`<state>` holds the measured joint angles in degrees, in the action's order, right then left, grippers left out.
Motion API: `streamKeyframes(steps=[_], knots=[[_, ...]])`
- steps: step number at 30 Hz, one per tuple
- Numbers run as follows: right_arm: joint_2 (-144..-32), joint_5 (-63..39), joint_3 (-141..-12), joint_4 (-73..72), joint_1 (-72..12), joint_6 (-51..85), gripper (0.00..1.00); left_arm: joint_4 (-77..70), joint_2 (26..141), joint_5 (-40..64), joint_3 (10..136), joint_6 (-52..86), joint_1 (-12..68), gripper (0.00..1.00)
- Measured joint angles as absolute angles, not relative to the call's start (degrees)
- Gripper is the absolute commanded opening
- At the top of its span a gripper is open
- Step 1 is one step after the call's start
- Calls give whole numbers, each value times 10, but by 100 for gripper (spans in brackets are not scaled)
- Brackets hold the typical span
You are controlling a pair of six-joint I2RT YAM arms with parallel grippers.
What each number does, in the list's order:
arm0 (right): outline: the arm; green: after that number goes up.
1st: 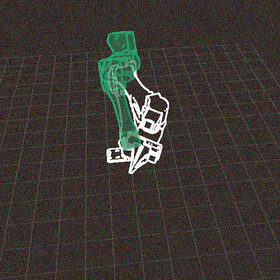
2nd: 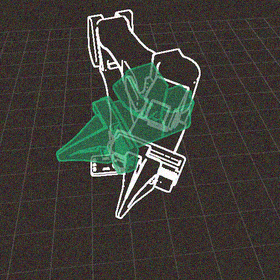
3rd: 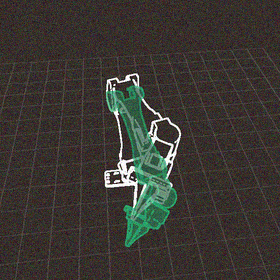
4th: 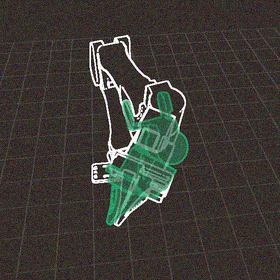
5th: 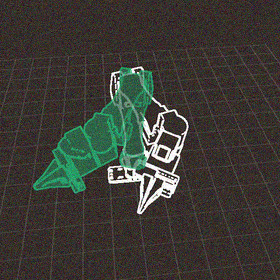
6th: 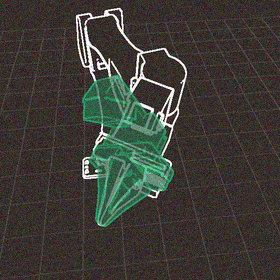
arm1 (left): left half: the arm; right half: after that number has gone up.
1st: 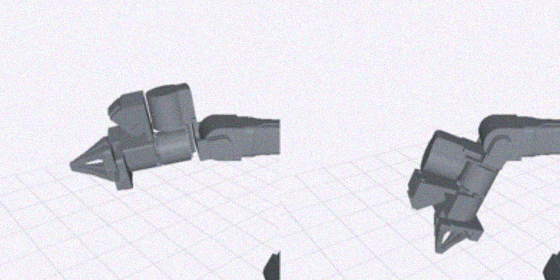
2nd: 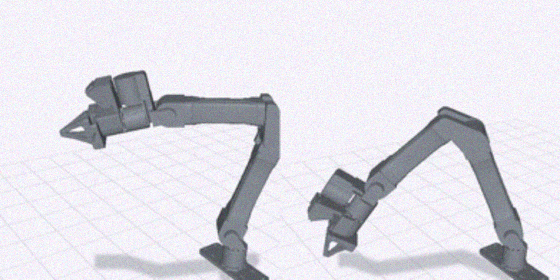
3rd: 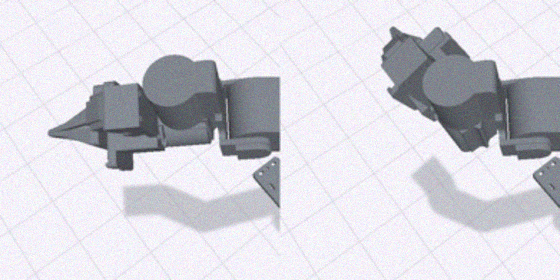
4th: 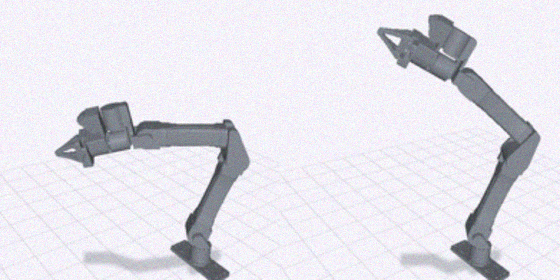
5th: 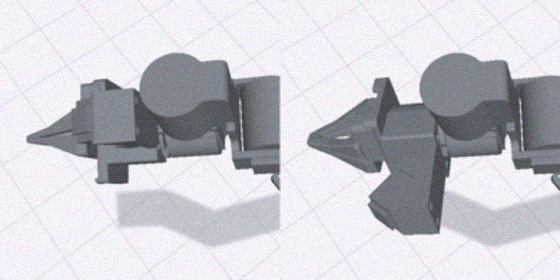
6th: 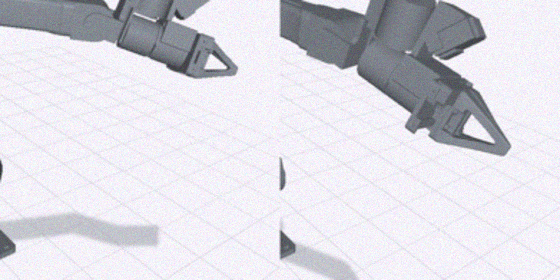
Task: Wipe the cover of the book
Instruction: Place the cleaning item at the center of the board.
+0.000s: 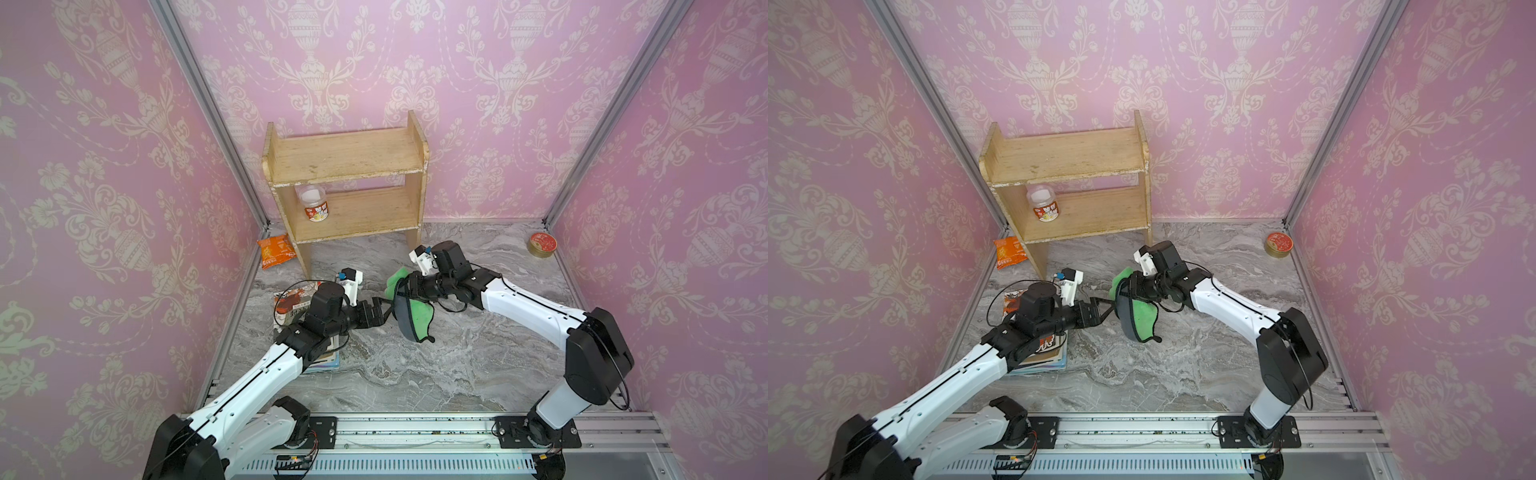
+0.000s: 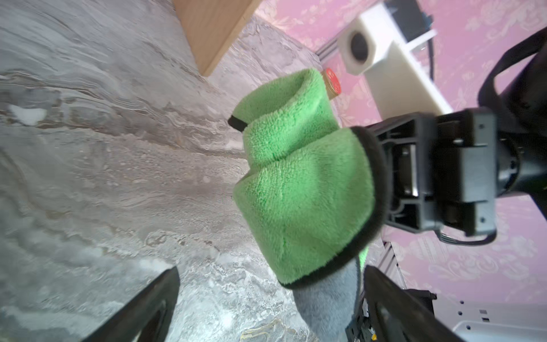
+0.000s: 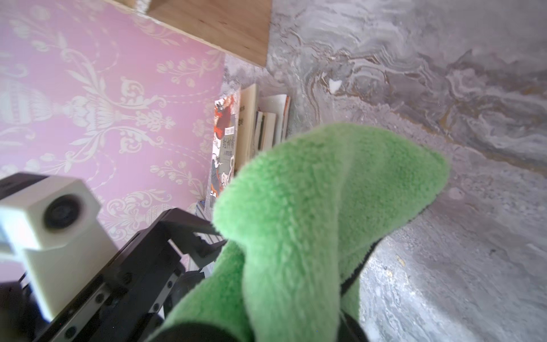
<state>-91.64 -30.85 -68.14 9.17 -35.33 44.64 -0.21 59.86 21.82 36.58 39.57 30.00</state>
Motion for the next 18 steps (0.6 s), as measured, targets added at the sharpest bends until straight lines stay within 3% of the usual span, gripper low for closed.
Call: streamKeyframes(steps=[6, 8, 11, 13, 16, 18], knots=[[-826, -333, -600, 39, -323, 506, 44, -122, 700, 218, 384, 383, 364, 99], [-812, -336, -590, 28, -316, 526, 44, -159, 735, 217, 396, 383, 376, 93], [-795, -329, -575, 11, -307, 550, 43, -218, 769, 220, 401, 383, 386, 67], [-782, -327, -564, 4, -297, 566, 43, -254, 781, 222, 402, 387, 393, 25], [-755, -327, -551, 3, -280, 579, 46, -282, 791, 223, 414, 389, 399, 2], [-733, -329, -547, 6, -266, 582, 46, -293, 795, 223, 422, 389, 399, 0]])
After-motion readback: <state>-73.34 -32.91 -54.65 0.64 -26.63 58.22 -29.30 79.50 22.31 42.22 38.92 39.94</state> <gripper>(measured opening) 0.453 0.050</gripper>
